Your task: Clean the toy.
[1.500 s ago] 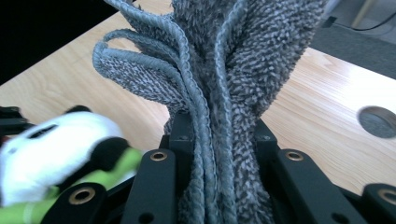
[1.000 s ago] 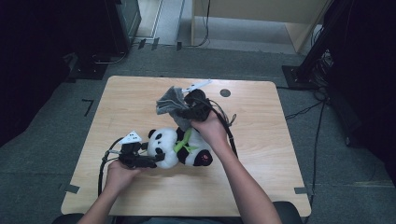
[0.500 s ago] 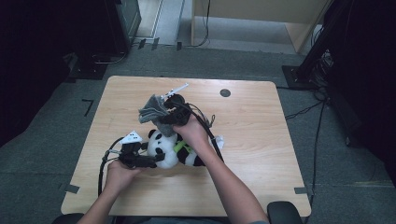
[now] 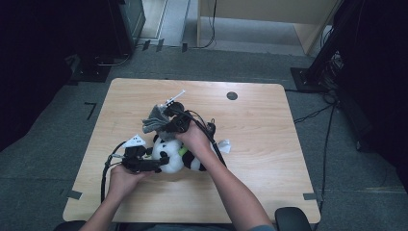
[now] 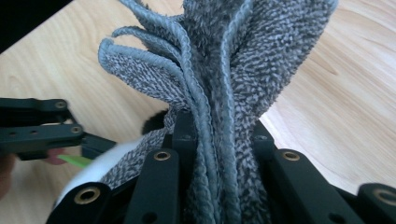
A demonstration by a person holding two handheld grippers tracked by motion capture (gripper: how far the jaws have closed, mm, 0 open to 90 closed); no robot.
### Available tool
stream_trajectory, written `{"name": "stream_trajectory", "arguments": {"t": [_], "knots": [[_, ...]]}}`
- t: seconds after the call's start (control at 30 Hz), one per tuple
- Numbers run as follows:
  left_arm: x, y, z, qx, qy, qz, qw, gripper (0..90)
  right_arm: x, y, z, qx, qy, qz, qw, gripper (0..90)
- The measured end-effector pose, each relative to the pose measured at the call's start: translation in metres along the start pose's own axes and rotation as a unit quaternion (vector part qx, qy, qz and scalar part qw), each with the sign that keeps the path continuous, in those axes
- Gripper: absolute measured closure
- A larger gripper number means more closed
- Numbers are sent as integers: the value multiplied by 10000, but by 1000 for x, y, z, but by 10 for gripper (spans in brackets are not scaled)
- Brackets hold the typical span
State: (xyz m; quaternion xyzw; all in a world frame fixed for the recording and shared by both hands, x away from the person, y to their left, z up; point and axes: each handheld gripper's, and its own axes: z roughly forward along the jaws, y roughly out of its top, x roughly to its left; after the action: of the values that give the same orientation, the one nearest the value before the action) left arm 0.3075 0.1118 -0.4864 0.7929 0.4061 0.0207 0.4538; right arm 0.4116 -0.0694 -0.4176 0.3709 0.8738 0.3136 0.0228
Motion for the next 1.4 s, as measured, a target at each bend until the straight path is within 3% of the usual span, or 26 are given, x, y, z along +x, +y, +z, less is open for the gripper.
{"name": "stream_trajectory", "arguments": {"t": [0.17, 0.27, 0.57, 0.8, 0.83, 0.97, 1.17, 1.3, 1.4], "knots": [[-1, 0, 0, 42, 60, 14, 10000, 296, 0, -1, -6, 125, -378, -225, 9990, 731], [-1, 0, 0, 48, 51, 4, 10000, 297, -4, -3, -13, 271, -666, -417, 9965, 731], [-2, 1, 1, 1, 45, 9, 10000, 298, -26, -15, -31, 346, -760, -130, 9964, 720], [-1, 1, 1, 20, 19, -33, 10000, 298, -41, -18, -49, 206, -941, 14, 9953, 728], [-1, 1, 1, 16, 12, -29, 10000, 298, -49, -21, -57, 189, -999, 127, 9947, 728], [0, 1, 1, 23, 10, -19, 10000, 287, -55, -21, -73, 0, -959, 282, 9950, 728], [0, 1, 1, 9, 2, -11, 10000, 283, -34, -7, -86, -394, -645, 187, 9970, 728], [-1, 1, 1, 12, 11, -5, 10000, 282, -12, 7, -72, -390, -356, 49, 9986, 728], [-1, 1, 1, 17, 8, -4, 10000, 283, 4, 14, -51, -303, -133, -47, 9994, 728]]}}
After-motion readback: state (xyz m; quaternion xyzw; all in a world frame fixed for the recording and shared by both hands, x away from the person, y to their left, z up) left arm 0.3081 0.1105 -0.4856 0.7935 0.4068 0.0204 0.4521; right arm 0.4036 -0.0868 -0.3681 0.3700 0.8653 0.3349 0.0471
